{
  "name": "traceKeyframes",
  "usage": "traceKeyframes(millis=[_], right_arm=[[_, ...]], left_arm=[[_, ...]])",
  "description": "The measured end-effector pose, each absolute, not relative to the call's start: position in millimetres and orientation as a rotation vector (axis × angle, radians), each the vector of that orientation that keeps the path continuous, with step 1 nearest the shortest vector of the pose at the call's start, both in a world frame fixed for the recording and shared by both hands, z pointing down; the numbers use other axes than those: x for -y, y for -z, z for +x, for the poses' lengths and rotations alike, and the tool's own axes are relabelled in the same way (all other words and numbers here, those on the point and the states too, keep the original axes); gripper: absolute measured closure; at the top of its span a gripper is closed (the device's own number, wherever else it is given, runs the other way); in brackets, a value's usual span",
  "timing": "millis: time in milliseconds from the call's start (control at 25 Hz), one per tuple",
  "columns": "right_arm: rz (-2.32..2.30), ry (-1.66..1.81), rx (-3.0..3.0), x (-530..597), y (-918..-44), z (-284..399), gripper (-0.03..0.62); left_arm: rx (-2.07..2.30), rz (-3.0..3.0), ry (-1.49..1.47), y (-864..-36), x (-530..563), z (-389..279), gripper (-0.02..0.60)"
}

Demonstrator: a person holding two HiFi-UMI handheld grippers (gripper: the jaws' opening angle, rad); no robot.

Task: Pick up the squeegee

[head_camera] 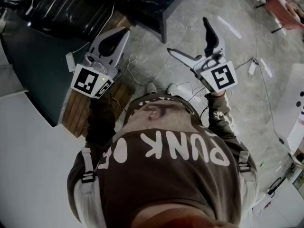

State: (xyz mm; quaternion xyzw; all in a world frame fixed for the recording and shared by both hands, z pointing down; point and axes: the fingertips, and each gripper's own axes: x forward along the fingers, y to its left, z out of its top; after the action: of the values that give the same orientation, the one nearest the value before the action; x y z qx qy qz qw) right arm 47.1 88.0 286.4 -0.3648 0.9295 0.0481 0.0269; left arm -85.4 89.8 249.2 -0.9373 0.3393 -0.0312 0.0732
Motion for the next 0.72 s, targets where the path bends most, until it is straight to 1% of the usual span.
traceKeyframes(millis=[400,720], right_arm=[[-1.060,-0.183,-2.880,-100,-283,80,-0.001],[-1.052,-0.182,-2.876,-95,-283,88,-0.001]], left_arm=[[-1.069,-2.765,0.123,-244,-105,-52,0.578],[-1.090,-2.761,0.140,-245,-103,-45,0.578]])
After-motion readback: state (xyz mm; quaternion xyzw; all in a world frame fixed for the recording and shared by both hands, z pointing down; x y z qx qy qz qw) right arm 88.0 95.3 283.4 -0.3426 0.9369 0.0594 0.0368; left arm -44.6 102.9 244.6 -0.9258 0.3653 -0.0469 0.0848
